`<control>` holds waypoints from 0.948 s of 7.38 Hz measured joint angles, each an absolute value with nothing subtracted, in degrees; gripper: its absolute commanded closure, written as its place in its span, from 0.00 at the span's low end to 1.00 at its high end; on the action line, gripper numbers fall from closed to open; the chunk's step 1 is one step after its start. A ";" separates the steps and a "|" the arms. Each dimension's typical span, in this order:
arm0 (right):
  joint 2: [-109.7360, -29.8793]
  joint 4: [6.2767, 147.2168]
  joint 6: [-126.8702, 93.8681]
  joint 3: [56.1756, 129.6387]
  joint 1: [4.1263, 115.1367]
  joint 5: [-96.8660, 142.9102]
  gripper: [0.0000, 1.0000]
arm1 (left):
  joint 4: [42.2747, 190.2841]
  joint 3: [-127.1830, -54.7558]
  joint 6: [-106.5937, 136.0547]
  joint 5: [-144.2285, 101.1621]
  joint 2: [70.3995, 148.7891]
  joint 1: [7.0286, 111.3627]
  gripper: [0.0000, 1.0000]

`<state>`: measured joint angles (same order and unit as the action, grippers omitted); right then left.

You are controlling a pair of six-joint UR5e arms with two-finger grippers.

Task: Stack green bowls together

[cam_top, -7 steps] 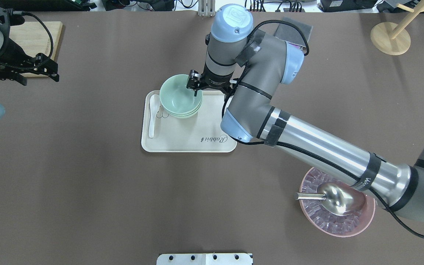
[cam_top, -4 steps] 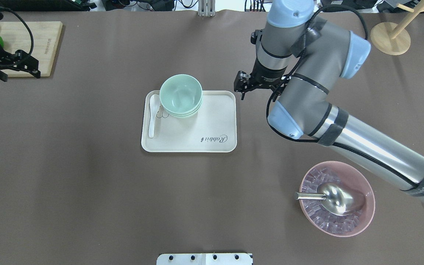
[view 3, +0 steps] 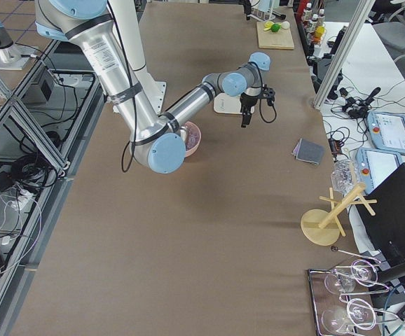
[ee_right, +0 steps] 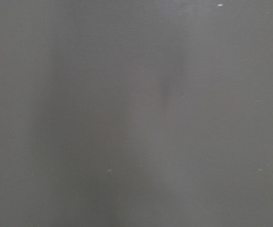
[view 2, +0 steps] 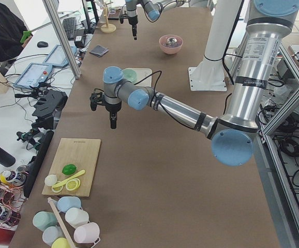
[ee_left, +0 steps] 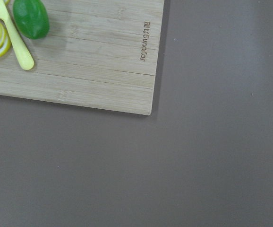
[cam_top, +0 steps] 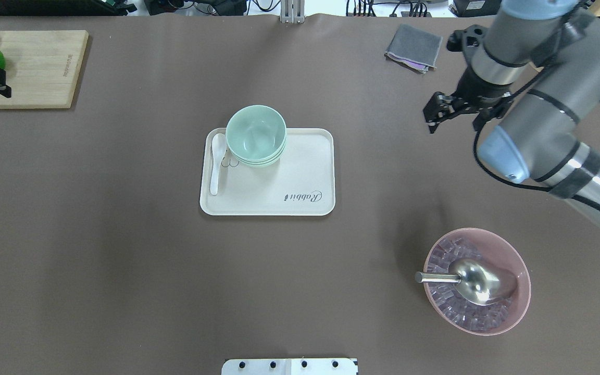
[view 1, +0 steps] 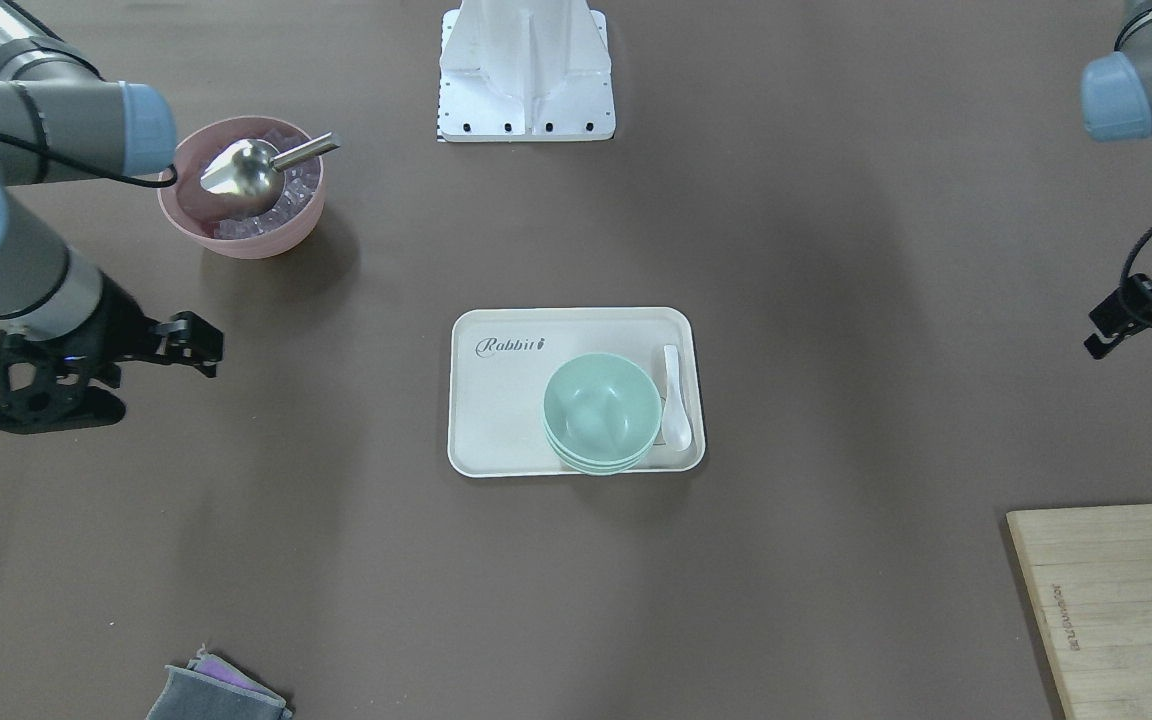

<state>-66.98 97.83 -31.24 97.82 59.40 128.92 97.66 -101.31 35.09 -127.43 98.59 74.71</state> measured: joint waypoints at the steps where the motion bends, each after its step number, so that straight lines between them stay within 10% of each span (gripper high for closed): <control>1: -70.39 97.83 -24.94 98.04 62.99 129.55 0.00 | 97.72 -101.50 29.83 -127.59 96.30 77.09 0.02; 7: -87.98 97.49 4.42 97.63 82.48 131.45 0.00 | 98.07 -101.33 24.90 -127.30 91.22 80.69 0.02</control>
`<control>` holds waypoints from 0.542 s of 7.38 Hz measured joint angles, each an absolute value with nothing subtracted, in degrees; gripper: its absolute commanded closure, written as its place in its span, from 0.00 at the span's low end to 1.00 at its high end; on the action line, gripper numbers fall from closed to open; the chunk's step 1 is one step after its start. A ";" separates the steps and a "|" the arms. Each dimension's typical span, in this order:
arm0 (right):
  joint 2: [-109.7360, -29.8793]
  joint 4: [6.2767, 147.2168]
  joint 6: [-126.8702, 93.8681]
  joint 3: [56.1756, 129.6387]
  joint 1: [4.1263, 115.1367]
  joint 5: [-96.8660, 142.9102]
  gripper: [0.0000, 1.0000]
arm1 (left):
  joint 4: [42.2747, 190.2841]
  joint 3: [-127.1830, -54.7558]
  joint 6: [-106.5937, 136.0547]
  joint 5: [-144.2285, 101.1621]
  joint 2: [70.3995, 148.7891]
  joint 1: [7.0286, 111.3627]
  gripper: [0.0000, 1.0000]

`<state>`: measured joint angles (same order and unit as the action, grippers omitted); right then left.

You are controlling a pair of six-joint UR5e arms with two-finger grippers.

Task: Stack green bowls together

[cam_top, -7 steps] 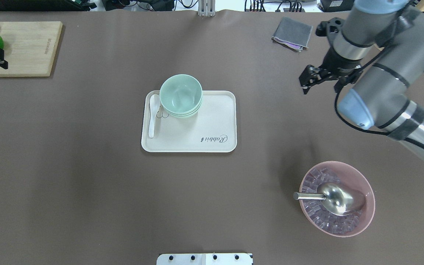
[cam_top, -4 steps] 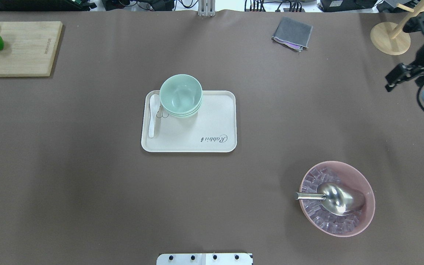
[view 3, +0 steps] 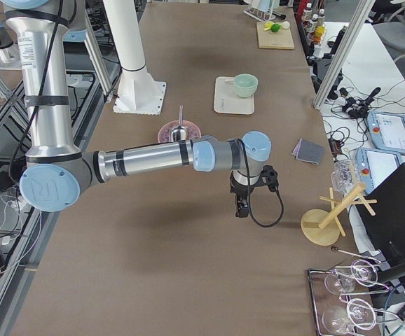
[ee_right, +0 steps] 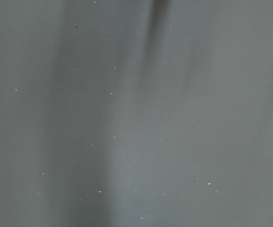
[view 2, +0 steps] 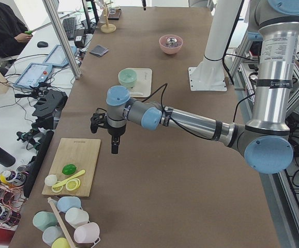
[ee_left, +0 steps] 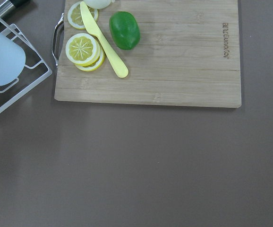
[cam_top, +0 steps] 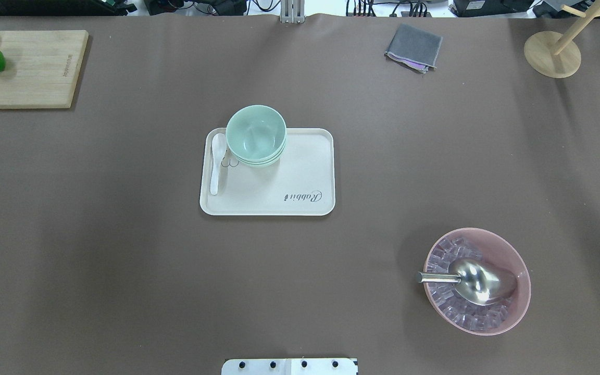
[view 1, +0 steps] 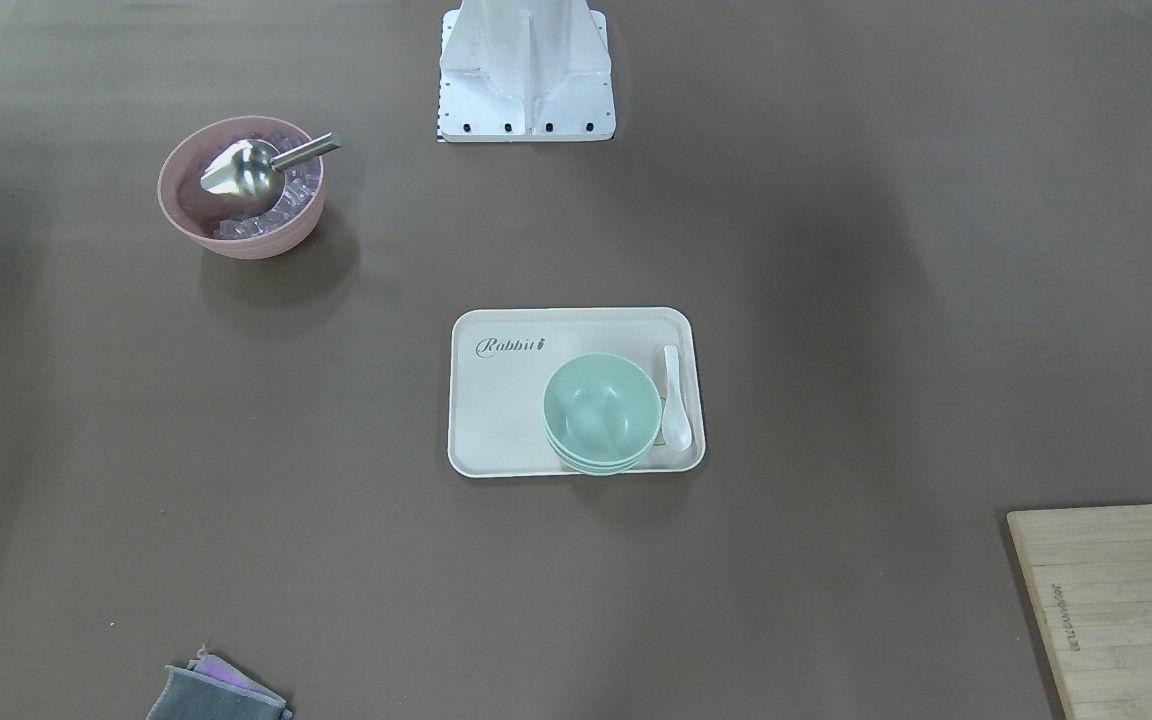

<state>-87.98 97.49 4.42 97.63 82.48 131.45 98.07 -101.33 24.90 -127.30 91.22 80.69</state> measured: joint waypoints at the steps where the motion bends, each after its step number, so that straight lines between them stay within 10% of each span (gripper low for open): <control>1: -88.69 97.61 5.30 97.59 83.42 131.52 0.00 | 98.55 -101.41 24.95 -127.79 89.68 81.29 0.02; 4: -89.37 99.53 5.32 97.56 85.10 131.65 0.00 | 98.86 -101.91 24.93 -136.38 84.63 87.40 0.02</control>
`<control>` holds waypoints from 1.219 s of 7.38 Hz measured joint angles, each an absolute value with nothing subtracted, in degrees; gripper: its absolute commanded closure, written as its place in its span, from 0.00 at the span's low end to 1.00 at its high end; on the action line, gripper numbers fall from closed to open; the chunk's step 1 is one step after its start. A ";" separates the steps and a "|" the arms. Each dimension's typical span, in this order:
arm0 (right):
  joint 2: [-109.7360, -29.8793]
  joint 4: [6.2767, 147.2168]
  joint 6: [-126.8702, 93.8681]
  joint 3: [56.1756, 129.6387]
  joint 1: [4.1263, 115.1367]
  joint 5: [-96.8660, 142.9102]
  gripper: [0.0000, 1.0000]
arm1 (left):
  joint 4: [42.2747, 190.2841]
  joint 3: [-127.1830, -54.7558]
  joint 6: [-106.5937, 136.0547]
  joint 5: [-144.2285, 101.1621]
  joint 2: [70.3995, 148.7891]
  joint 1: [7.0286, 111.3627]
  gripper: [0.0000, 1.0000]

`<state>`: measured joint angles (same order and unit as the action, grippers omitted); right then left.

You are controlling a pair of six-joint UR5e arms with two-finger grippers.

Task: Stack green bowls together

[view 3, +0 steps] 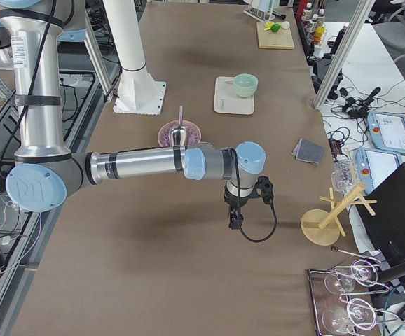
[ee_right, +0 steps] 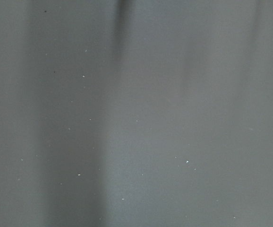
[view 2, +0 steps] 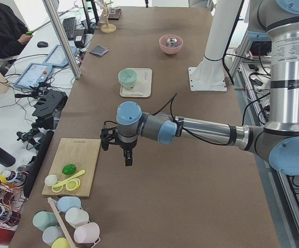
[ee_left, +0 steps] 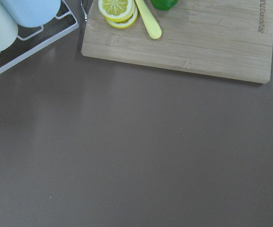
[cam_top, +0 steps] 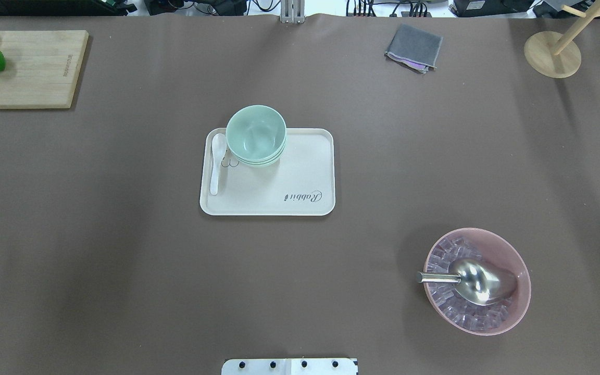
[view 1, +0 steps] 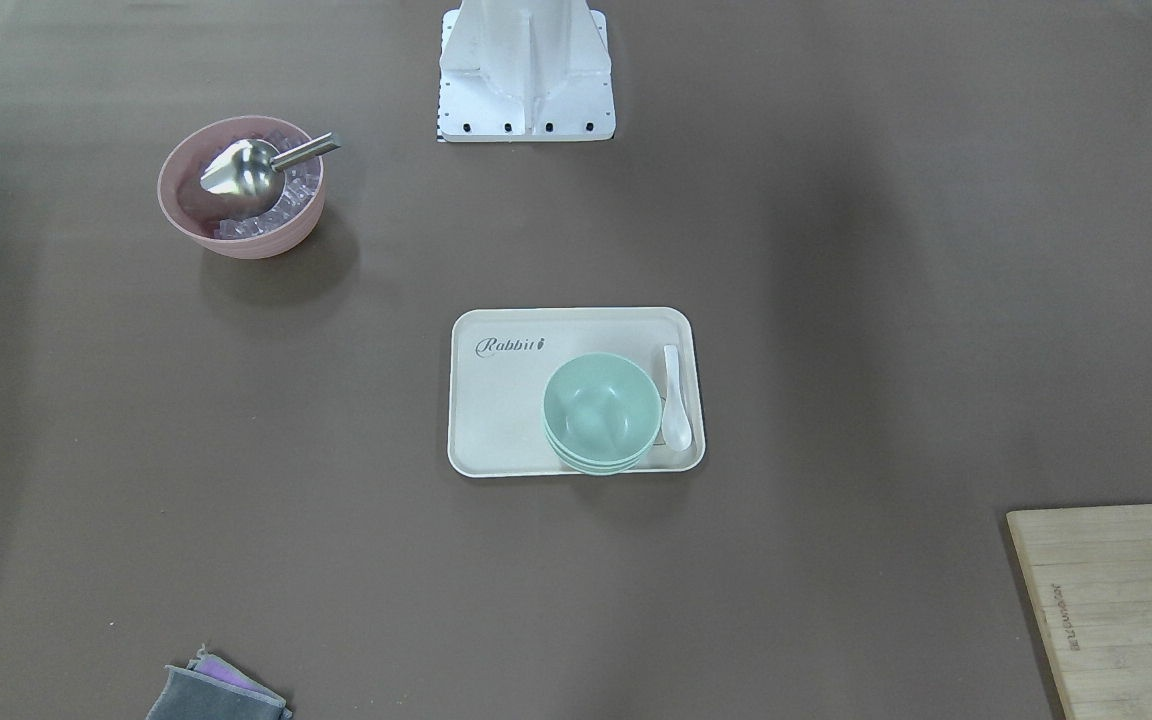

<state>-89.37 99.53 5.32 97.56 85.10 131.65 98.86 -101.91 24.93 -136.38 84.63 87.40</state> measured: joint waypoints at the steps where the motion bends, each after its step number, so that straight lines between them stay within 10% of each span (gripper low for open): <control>1: -89.55 100.09 5.22 97.56 85.41 132.01 0.00 | 98.80 -101.88 24.33 -137.37 83.31 89.32 0.02; 9: -89.71 100.30 2.64 98.25 85.78 134.37 0.00 | 98.44 -101.19 21.62 -132.70 82.28 90.27 0.02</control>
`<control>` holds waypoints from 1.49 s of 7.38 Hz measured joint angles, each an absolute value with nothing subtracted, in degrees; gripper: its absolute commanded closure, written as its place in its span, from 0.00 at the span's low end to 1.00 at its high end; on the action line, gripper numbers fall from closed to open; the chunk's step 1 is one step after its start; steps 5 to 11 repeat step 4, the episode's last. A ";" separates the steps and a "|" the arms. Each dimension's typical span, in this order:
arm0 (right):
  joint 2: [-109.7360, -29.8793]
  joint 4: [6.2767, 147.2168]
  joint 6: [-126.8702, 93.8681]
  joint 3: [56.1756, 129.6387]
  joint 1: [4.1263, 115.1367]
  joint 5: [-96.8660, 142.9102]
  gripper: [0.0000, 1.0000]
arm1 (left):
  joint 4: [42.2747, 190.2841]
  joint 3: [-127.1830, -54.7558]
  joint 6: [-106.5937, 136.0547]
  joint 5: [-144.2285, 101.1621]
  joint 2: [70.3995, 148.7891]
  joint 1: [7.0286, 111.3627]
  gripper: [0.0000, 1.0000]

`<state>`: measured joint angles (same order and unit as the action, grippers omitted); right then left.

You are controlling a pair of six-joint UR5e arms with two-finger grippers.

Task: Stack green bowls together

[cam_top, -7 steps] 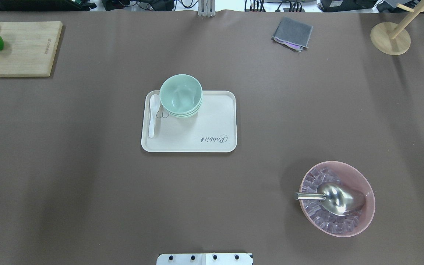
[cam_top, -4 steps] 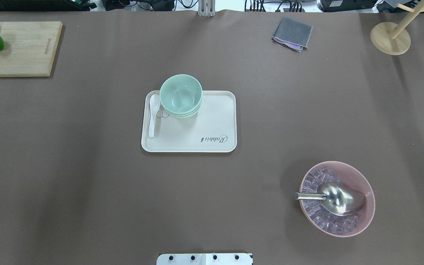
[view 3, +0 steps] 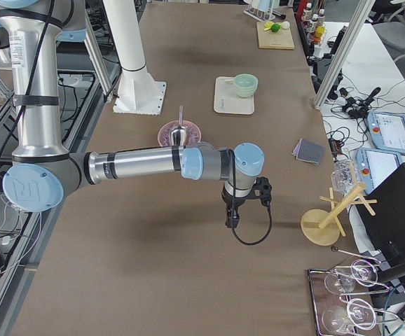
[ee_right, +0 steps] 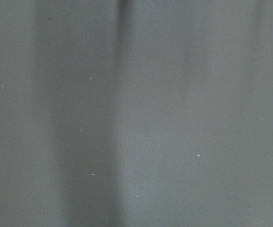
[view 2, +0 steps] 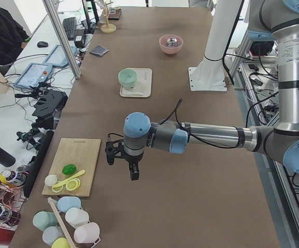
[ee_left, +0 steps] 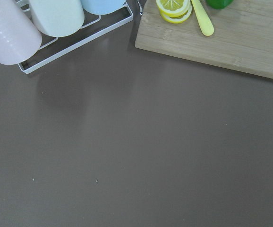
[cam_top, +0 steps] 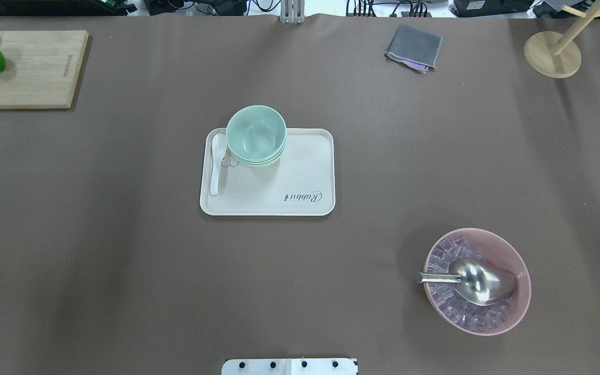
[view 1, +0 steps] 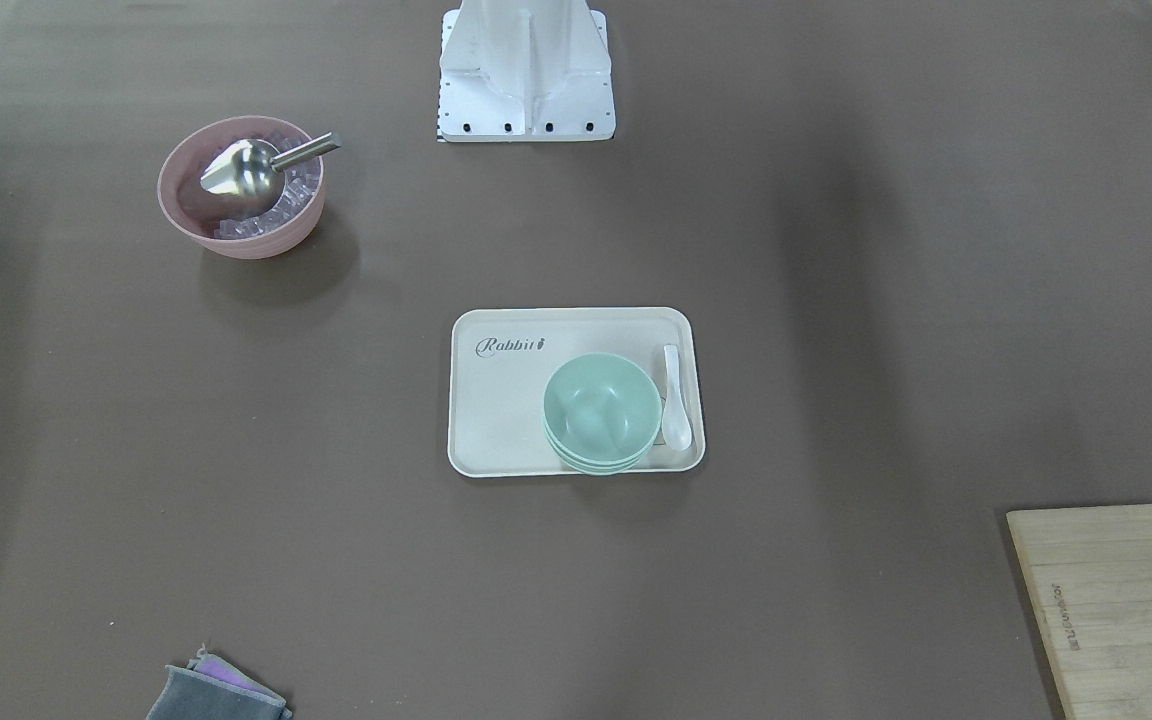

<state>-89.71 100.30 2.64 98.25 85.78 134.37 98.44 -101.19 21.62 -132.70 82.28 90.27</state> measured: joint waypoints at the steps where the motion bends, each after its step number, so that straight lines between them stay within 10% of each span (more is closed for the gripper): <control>1: -89.71 100.29 2.64 98.28 85.90 134.40 0.00 | 98.44 -101.08 21.62 -132.65 82.32 90.27 0.02; 11: -89.72 100.28 2.64 98.40 86.28 134.47 0.00 | 98.44 -100.89 21.70 -132.68 82.35 90.26 0.02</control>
